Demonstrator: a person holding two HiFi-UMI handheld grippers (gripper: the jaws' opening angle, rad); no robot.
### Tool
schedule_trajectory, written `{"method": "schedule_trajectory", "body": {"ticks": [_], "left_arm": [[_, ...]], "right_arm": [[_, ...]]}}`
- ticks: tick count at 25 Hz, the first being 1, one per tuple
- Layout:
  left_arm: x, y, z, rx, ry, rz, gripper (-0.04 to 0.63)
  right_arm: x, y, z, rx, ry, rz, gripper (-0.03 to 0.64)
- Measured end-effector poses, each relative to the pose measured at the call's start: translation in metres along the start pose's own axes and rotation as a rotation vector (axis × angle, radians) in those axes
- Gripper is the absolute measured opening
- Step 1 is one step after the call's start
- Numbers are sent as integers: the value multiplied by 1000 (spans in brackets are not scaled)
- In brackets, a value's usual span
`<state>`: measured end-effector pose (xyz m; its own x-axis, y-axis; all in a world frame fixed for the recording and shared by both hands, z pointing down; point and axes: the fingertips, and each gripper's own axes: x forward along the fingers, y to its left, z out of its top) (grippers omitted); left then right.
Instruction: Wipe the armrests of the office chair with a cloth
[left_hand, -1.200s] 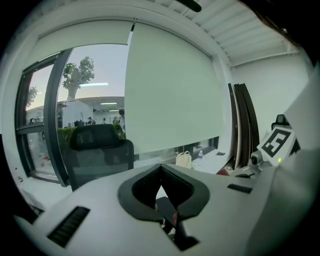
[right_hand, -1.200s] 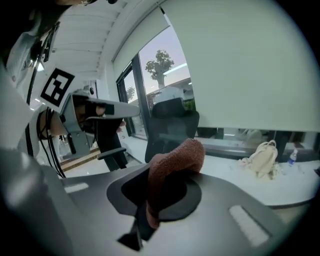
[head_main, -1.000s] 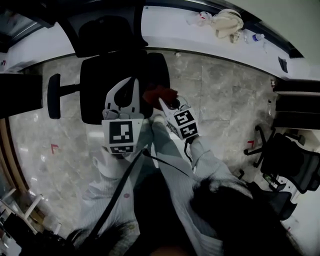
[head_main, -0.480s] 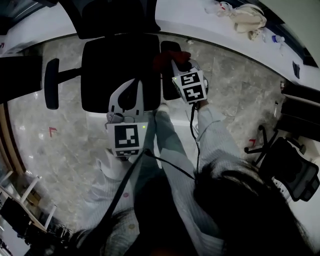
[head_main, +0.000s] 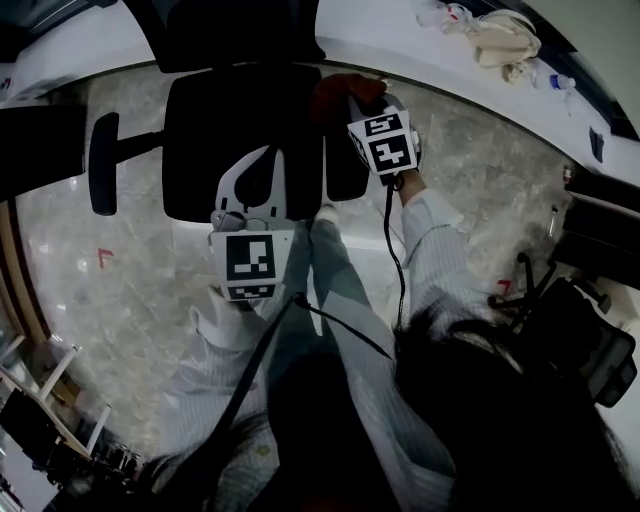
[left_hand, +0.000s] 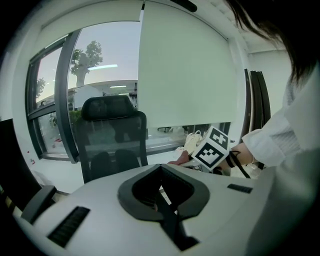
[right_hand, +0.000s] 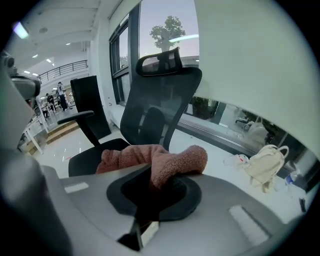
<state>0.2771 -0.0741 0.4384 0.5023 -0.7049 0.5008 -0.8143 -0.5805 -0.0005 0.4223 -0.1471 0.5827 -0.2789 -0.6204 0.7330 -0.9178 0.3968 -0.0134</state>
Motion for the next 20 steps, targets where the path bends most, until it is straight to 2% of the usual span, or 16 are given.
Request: {"method": "schedule_trajectory", "body": {"ticks": [12, 16, 20], "left_arm": [[9, -26, 30, 20, -66, -61, 4], [4, -28, 32, 37, -67, -65, 3], [-3, -20, 29, 38, -59, -50, 4]], "right_arm": [[-113, 107, -79, 2, -9, 139, 23], [-120, 114, -87, 10, -1, 162, 25], [-96, 92, -71, 0, 7, 163, 26]]}}
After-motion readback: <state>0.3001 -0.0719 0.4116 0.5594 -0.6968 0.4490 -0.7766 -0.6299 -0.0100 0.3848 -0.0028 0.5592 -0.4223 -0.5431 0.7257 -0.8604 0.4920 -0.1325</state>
